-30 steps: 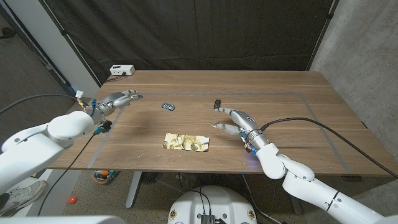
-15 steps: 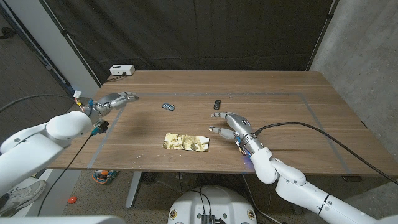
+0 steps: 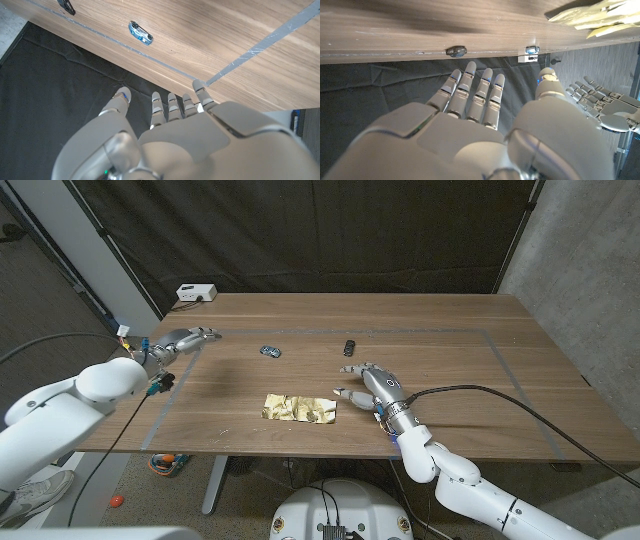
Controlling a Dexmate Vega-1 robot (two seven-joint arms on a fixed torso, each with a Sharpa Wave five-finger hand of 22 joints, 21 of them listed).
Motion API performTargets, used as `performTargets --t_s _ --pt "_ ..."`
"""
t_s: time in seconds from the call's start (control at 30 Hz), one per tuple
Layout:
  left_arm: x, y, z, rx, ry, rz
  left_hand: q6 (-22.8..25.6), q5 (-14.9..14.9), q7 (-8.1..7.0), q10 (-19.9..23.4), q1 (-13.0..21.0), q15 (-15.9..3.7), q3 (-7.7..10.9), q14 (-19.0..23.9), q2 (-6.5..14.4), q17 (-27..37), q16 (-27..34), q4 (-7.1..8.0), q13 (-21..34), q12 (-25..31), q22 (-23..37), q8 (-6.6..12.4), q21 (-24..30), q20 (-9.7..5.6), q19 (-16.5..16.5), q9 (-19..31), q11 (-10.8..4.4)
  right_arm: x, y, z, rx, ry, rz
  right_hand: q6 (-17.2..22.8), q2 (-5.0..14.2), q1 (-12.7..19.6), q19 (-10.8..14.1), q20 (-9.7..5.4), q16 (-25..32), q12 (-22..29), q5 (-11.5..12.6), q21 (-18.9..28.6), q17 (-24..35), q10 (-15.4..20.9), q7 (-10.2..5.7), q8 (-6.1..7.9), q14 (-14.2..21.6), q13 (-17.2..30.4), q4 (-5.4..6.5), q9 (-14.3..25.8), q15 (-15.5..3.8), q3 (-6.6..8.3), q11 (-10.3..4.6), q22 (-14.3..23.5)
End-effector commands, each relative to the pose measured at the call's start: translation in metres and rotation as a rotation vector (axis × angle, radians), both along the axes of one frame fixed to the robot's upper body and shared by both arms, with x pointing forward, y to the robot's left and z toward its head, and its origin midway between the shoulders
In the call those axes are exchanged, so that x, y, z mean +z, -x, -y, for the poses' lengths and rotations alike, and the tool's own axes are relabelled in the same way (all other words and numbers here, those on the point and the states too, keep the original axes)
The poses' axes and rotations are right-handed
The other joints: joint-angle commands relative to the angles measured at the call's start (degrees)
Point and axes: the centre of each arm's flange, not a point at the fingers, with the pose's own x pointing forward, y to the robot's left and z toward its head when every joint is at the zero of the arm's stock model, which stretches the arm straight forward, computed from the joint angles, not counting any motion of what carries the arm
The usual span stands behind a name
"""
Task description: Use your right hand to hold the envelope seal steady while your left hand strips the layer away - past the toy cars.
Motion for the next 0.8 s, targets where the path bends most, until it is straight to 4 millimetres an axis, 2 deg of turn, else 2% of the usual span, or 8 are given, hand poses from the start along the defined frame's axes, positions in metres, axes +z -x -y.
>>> performTargets --t_s 0.03,0.13,0.23,0.47,0.57,0.8 --pt "0.007 -0.014 0.001 -0.016 -0.001 -0.003 0.43 0.32 -0.03 0.53 0.47 -0.29 0.15 0.24 0.08 0.22 0.27 -0.22 0.20 0.24 0.07 0.31 -0.11 0.11 -10.78 0.21 0.11 -0.009 0.006 -0.004 -0.028 -0.020 -0.025 2.53 -0.44 0.45 -0.53 -0.14 1.66 0.99 0.50 0.11 1.41 2.40 0.11 0.89 2.02 0.47 0.23 0.19 -8.69 -0.90 0.03 0.35" --pt "0.010 -0.017 0.002 -0.017 -0.008 -0.003 0.38 0.34 0.03 0.56 0.49 -0.22 0.20 0.23 0.17 0.26 0.27 -0.18 0.20 0.23 0.07 0.23 -0.13 0.26 -10.80 0.21 0.26 -0.010 0.008 -0.006 -0.025 -0.026 -0.035 4.74 -0.29 0.64 -0.48 0.01 3.56 1.78 0.81 0.32 3.11 4.92 0.30 1.61 3.38 0.82 0.53 0.26 -8.63 -1.80 0.59 0.53" --pt "0.011 -0.019 0.002 -0.026 -0.008 -0.004 0.36 0.35 0.10 0.57 0.48 -0.21 0.26 0.21 0.32 0.32 0.28 -0.10 0.20 0.20 0.08 0.16 -0.13 0.33 -10.81 0.22 0.23 -0.014 0.011 -0.010 -0.029 -0.023 -0.045 6.86 -0.23 0.73 -0.48 0.11 5.11 2.30 1.04 0.48 4.64 6.87 0.08 2.32 3.97 1.14 0.76 0.29 -8.61 -2.67 0.31 0.69" --pt "0.014 -0.024 0.002 -0.038 -0.009 -0.006 0.41 0.37 0.06 0.57 0.40 -0.36 0.31 -0.13 0.46 0.43 0.17 0.07 0.21 0.15 0.09 0.02 -0.18 0.22 -10.89 0.22 0.11 -0.023 0.012 -0.015 -0.028 -0.019 -0.075 6.04 -0.67 1.70 -1.38 0.03 6.31 1.90 1.28 0.31 6.08 6.45 0.52 1.93 3.59 1.54 0.40 0.39 -8.81 -3.46 0.45 0.90" --pt "0.014 -0.025 0.003 -0.045 -0.011 -0.005 0.37 0.37 0.00 0.49 0.32 -0.37 0.28 -0.34 0.47 0.48 0.10 0.15 0.21 0.09 0.10 -0.06 -0.24 0.19 -11.05 0.22 0.10 -0.025 0.013 -0.016 -0.027 -0.016 -0.079 5.71 -0.78 2.69 -1.88 -0.03 7.61 2.12 1.51 0.33 7.30 7.47 0.32 1.92 3.81 1.96 0.13 0.66 -9.23 -3.90 -0.43 1.20" --pt "0.016 -0.026 0.006 -0.060 -0.015 -0.005 0.29 0.35 0.11 0.29 0.01 -0.28 0.16 -0.69 0.46 0.64 0.01 0.46 0.23 -0.04 0.12 -0.29 -0.28 0.17 -11.16 0.23 0.48 -0.033 0.015 -0.017 -0.035 -0.020 -0.066 5.30 -0.88 4.65 -1.77 0.17 11.69 2.72 1.94 1.18 11.09 8.40 -0.03 2.01 5.10 3.60 -0.12 1.35 -9.47 -5.09 -1.39 2.41"
